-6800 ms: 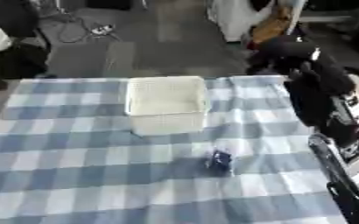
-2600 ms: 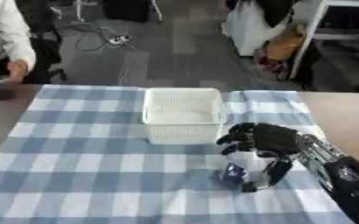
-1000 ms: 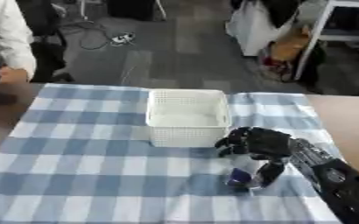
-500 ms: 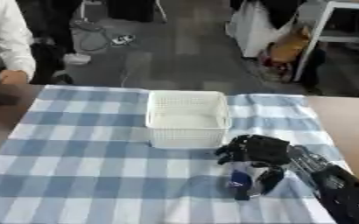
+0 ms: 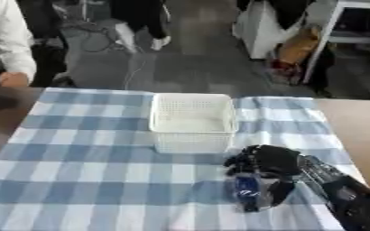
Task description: Pick up objects on the table and place them in the box.
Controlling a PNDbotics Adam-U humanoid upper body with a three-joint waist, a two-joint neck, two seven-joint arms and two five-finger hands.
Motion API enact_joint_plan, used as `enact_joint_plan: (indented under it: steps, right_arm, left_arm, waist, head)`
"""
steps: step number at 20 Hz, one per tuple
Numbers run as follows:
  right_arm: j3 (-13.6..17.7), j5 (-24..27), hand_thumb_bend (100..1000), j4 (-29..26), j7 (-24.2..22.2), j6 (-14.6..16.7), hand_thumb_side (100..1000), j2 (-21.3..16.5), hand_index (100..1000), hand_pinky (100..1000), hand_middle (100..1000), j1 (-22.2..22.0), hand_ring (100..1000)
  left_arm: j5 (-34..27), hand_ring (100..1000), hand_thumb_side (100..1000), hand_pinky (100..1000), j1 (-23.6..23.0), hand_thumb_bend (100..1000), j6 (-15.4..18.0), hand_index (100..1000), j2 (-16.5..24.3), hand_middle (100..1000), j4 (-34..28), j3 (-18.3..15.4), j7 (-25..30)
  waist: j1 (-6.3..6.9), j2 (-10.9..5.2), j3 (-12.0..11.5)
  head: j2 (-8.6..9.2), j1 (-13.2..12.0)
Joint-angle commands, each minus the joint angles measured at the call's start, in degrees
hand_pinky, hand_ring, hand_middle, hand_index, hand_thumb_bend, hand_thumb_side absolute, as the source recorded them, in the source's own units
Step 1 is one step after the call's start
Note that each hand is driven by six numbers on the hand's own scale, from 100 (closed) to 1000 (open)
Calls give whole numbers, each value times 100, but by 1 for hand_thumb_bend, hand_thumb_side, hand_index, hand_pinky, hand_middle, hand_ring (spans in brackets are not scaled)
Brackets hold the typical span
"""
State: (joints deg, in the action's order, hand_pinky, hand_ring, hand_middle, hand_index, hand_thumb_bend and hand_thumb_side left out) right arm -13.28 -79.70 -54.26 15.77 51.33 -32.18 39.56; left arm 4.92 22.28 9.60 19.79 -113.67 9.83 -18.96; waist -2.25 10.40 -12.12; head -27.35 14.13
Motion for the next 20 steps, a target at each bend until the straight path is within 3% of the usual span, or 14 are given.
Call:
enact_joint_plan:
  steps: [1,9,13,18,20]
  right_arm:
    - [36,-62,569,11,96,63,1000,-41,841,656,834,19,678]
    - [20,-52,552,42,195,63,1000,31,773,565,766,67,599]
    - [1,5,529,18,334,63,1000,59,663,430,656,83,500]
    - [4,35,495,-35,563,63,971,56,478,120,477,56,322]
    - [23,52,474,-53,694,63,935,48,442,100,406,47,252]
  left_arm:
    - [-6,584,793,715,46,100,12,727,34,933,-92,-12,19]
    - [-9,585,792,714,61,100,16,727,29,933,-92,-11,24]
    - [-11,585,792,714,71,100,19,727,26,932,-92,-8,29]
    - [-13,584,792,714,79,100,22,726,24,932,-92,-6,35]
    - [-14,584,792,714,80,100,22,726,24,932,-92,-5,37]
  waist:
    - [16,-78,8]
    - [10,-75,-10]
    - [6,-76,-17]
    - [4,-71,-23]
    - [4,-69,-23]
  head:
    - [59,-28]
    - [71,-34]
    - [78,-41]
    - [86,-51]
    - [83,-57]
